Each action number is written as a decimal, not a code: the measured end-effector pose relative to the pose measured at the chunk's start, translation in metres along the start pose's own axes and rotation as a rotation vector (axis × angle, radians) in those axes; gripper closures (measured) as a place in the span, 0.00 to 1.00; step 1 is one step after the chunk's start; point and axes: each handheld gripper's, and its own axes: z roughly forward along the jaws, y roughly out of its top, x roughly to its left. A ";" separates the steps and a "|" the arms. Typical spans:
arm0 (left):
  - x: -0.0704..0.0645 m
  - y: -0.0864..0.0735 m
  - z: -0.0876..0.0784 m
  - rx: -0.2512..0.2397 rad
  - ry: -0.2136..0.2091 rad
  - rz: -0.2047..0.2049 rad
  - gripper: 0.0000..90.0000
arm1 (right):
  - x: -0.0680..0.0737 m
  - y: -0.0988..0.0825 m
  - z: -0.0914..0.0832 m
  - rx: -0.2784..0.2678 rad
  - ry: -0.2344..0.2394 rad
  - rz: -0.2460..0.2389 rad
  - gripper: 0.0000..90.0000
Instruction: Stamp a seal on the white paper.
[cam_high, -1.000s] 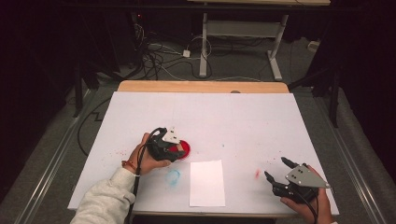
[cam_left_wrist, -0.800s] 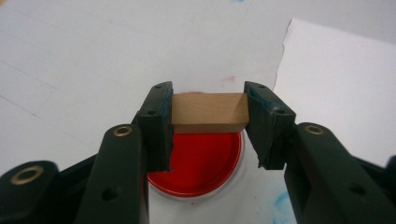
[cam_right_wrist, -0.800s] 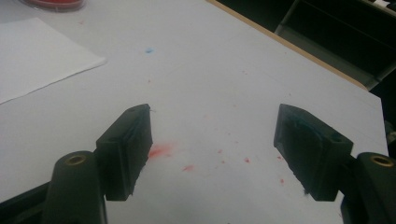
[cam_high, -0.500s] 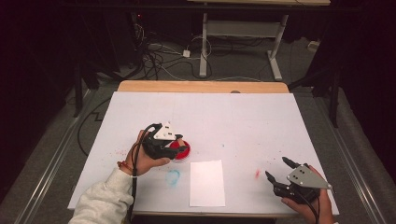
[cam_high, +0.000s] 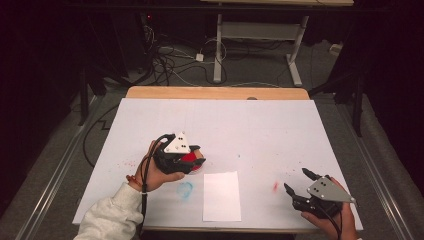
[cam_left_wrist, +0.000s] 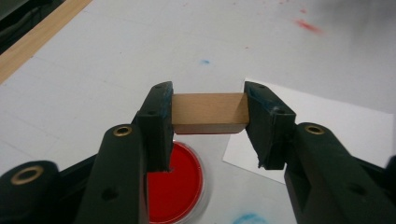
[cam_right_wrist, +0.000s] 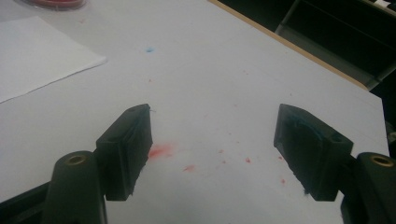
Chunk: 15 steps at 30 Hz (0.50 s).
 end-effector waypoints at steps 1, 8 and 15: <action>-0.001 0.000 0.000 -0.005 0.000 -0.004 0.59 | 0.000 0.000 0.000 0.001 0.000 -0.002 0.31; -0.012 0.005 -0.004 -0.020 -0.020 0.025 0.59 | 0.000 0.000 0.000 -0.001 0.000 -0.003 0.31; -0.025 0.008 -0.002 -0.033 -0.053 0.046 0.59 | 0.000 0.001 -0.001 -0.008 -0.004 -0.001 0.30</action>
